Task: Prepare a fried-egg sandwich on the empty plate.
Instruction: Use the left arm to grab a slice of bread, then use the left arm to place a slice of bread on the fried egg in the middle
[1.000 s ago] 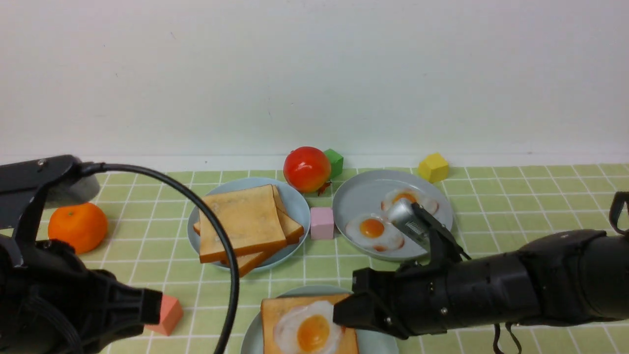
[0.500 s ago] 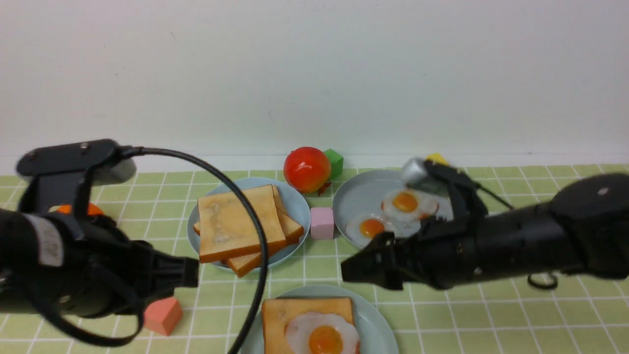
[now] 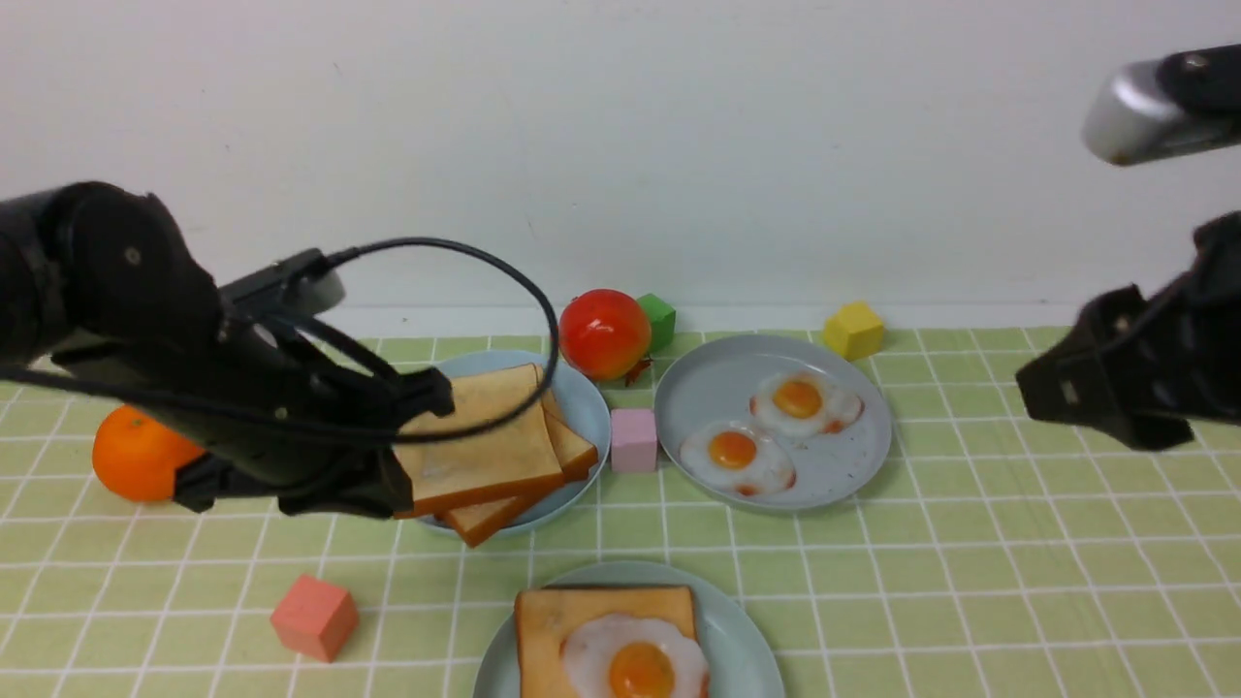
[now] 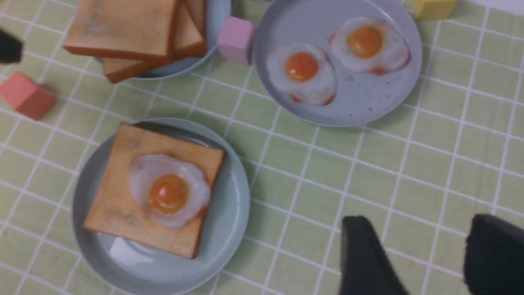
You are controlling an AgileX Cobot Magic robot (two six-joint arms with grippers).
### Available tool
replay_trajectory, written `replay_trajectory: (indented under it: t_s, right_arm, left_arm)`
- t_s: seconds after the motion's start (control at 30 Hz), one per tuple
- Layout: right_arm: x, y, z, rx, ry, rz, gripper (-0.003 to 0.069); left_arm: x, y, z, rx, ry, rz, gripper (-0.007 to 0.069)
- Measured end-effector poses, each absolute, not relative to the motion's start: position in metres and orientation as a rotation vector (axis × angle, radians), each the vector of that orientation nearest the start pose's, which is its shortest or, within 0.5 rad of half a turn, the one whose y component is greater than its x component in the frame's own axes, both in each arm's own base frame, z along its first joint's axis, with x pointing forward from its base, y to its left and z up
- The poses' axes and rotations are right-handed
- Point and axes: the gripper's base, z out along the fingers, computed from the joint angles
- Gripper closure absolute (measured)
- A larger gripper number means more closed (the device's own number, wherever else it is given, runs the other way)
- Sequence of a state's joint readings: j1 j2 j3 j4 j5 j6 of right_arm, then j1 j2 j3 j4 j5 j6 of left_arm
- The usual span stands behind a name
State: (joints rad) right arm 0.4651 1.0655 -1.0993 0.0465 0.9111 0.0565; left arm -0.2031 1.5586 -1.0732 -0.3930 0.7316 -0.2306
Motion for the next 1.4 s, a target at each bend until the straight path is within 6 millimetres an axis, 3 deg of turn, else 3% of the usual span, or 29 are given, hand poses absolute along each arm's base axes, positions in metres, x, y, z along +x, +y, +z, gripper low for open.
replay_trajectory:
  t_s: [0.17,0.23,0.33,0.47,0.6,0.83,0.93,1.03,1.2,1.3,1.4]
  right_arm:
    - [0.154,0.09,0.366,-0.555,2.259,0.372,0.064]
    - [0.144,0.089,0.357,-0.598,2.24,0.394,0.0668]
    - [0.136,0.088,0.35,-0.635,2.225,0.432,0.0669]
    - [0.133,0.091,0.347,-0.663,2.211,0.477,0.0669]
    - [0.133,0.092,0.346,-0.669,2.206,0.486,0.0669]
    - [0.133,0.092,0.347,-0.668,2.203,0.49,0.0669]
    - [0.133,0.092,0.347,-0.668,2.203,0.491,0.0668]
    - [0.133,0.092,0.347,-0.668,2.203,0.491,0.0666]
    - [0.132,0.092,0.346,-0.673,2.21,0.49,0.0666]
    - [0.131,0.092,0.345,-0.678,2.219,0.49,0.0662]
    - [0.131,0.092,0.345,-0.68,2.222,0.49,0.066]
  left_arm:
    - [0.331,-0.064,0.241,-0.452,2.683,-0.579,0.0411]
    - [0.342,-0.061,0.232,-0.467,2.673,-0.565,0.0327]
    - [0.353,-0.062,0.218,-0.457,2.682,-0.555,0.0259]
    - [0.364,-0.064,0.195,-0.449,2.725,-0.561,0.0236]
    - [0.369,-0.066,0.18,-0.409,2.749,-0.574,0.0282]
    - [0.371,-0.069,0.179,-0.276,2.736,-0.622,0.0589]
    - [0.368,-0.071,0.183,-0.265,2.749,-0.645,0.0622]
    - [0.356,-0.075,0.198,-0.254,2.74,-0.705,0.0622]
    - [0.306,-0.104,0.223,-0.15,2.669,-0.877,0.0622]
    - [0.264,-0.127,0.217,-0.089,2.685,-0.972,0.0622]
    - [0.238,-0.138,0.196,-0.076,2.73,-0.96,0.0622]
